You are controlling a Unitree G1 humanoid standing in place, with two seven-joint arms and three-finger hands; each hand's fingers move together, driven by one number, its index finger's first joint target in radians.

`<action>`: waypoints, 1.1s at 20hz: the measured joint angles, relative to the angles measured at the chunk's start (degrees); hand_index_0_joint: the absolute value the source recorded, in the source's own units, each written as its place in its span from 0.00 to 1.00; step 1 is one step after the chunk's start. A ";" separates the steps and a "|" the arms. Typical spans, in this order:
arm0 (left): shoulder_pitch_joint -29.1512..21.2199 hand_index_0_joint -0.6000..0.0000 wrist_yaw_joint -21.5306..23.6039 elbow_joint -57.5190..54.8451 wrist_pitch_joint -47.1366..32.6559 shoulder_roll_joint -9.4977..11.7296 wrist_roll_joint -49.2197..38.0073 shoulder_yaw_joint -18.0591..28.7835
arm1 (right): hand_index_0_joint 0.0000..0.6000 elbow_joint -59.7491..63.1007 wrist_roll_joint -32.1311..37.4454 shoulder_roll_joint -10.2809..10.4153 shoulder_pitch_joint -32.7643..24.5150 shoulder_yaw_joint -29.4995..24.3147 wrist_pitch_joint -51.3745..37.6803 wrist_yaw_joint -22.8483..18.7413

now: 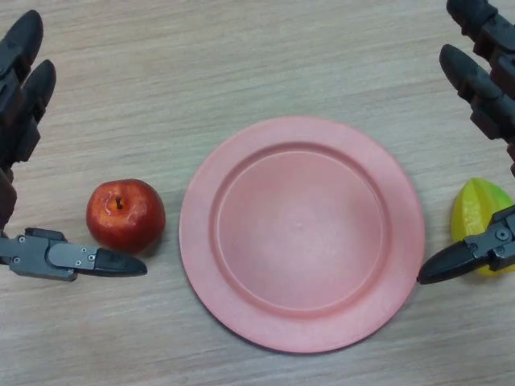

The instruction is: Pick up the red apple and place it on the plate

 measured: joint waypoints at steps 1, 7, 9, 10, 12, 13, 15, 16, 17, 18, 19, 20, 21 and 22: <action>-0.05 1.00 0.00 0.60 0.00 0.00 0.02 -0.04 | 0.00 0.27 0.01 0.00 0.00 -0.15 -0.01 0.00; -0.82 1.00 0.00 0.83 0.02 0.07 -1.43 -0.29 | 0.00 1.52 0.18 -0.12 -0.36 -0.23 -0.10 0.03; -0.82 1.00 0.00 0.83 0.02 0.13 -2.94 -0.21 | 0.00 1.57 0.18 -0.11 -0.64 -0.16 -0.10 0.03; -0.81 1.00 0.00 0.99 0.02 0.13 -2.93 -0.20 | 0.00 1.58 0.19 -0.11 -0.68 -0.16 -0.10 0.03; -0.79 1.00 0.01 8.20 -7.62 0.11 1.63 -1.57 | 0.00 1.60 0.23 -0.08 -0.58 -0.07 -0.10 0.03; -0.69 1.00 -0.01 12.87 -8.78 -0.05 4.20 -2.46 | 0.00 1.59 0.24 -0.07 -0.29 -0.06 -0.10 0.03; -0.81 1.00 1.03 22.52 -15.41 -0.38 8.10 -4.60 | 0.00 1.61 0.26 -0.08 -0.26 -0.10 -0.10 0.03; -1.07 1.00 2.18 25.89 -18.77 -0.54 9.83 -5.75 | 0.00 1.61 0.28 -0.08 -0.30 -0.11 -0.10 0.03; -1.99 1.00 3.72 29.59 -21.67 -0.68 11.79 -7.38 | 0.00 1.62 0.29 -0.09 -0.27 -0.15 -0.10 0.03; -2.72 1.00 4.95 31.58 -23.38 -0.68 13.28 -8.20 | 0.00 1.62 0.29 -0.09 -0.24 -0.15 -0.10 0.03; -3.85 0.84 6.18 34.10 -25.16 -0.69 14.05 -9.21 | 0.00 1.61 0.28 -0.09 -0.16 -0.26 -0.10 0.02; -4.23 0.84 6.18 34.76 -25.40 -0.70 15.14 -9.30 | 0.00 1.61 0.28 -0.09 -0.11 -0.28 -0.10 0.02; -5.54 1.00 7.79 38.64 -29.61 -0.41 18.52 -10.21 | 0.00 1.55 0.27 -0.10 0.14 -0.48 -0.10 0.00; -6.43 1.00 10.36 41.97 -32.89 0.41 24.82 -11.50 | 0.00 1.47 0.28 -0.10 0.24 -0.42 -0.10 0.01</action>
